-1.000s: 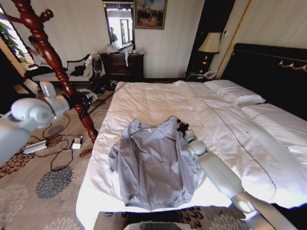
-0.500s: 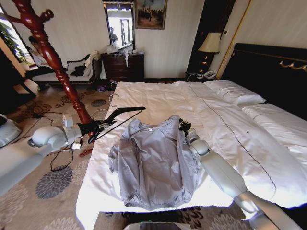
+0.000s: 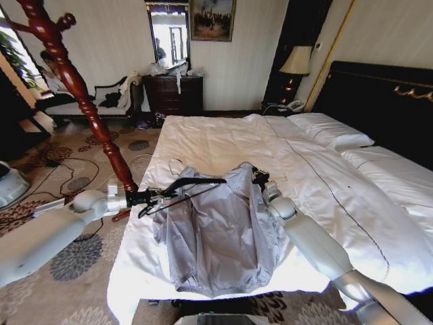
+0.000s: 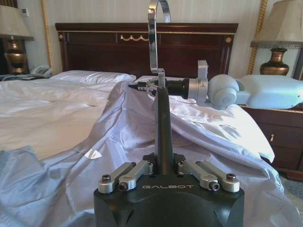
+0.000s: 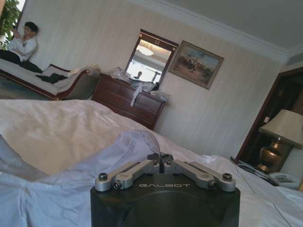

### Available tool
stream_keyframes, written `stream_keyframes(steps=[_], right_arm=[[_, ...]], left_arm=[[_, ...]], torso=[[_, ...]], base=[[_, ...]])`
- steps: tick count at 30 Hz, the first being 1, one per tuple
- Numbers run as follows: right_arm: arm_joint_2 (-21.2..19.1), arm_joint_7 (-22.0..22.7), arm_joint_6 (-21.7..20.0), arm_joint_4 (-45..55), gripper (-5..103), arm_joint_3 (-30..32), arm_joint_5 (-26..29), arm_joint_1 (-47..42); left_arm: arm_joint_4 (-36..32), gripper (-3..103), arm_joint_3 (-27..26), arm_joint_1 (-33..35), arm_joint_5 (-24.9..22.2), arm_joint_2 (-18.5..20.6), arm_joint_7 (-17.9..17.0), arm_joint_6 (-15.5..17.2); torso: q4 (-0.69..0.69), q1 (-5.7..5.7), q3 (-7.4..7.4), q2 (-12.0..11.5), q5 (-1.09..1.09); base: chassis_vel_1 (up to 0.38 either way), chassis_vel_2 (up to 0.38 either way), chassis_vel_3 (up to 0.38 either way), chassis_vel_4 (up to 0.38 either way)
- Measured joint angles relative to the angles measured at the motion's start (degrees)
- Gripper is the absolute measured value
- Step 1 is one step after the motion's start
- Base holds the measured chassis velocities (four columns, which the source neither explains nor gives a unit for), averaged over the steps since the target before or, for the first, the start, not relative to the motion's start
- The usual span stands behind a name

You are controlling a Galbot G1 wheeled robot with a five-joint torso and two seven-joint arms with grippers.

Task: Pick up the clothes from the bed and hang them on the clothes hanger.

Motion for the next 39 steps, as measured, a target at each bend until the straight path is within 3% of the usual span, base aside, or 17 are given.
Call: stream_keyframes(steps=[4, 16, 27, 36, 39], right_arm=[[-0.54, 0.01, -0.23, 1.42, 0, -0.73, 1.04, 0.22], [-4.07, -0.28, -0.34, 5.65, 0, -1.28, 3.96, -0.36], [-7.35, 0.18, -1.08, 9.62, 0, -0.86, 7.36, -2.05], [-8.75, 0.5, -1.42, 11.1, 0, -0.49, 8.76, -2.52], [-9.74, 0.87, -2.04, 12.86, 0, -0.31, 10.02, -2.56]], left_arm=[[2.95, 16, 1.02, -0.96, 2.0, -2.64, 1.21, -0.25], [8.88, 16, 3.86, -2.23, 5.15, -10.58, 1.36, -0.35], [15.29, 16, 6.31, -4.5, 6.24, -18.98, 1.3, -0.3], [18.37, 16, 7.56, -5.53, 7.27, -22.9, 1.51, -0.62], [22.15, 16, 9.11, -7.77, 7.49, -26.58, 1.66, -1.26]], torso=[[0.05, 0.0, 0.0, 0.0, 0.0], [0.01, 0.0, 0.0, 0.0, 0.01], [0.0, -0.01, 0.0, 0.0, 0.01], [0.01, 0.0, 0.0, 0.0, 0.0], [0.0, -0.01, 0.0, -0.01, 0.01]], base=[[0.0, 0.0, 0.0, 0.0], [0.0, 0.0, 0.0, 0.0], [0.0, 0.0, 0.0, 0.0], [0.0, 0.0, 0.0, 0.0], [0.0, 0.0, 0.0, 0.0]])
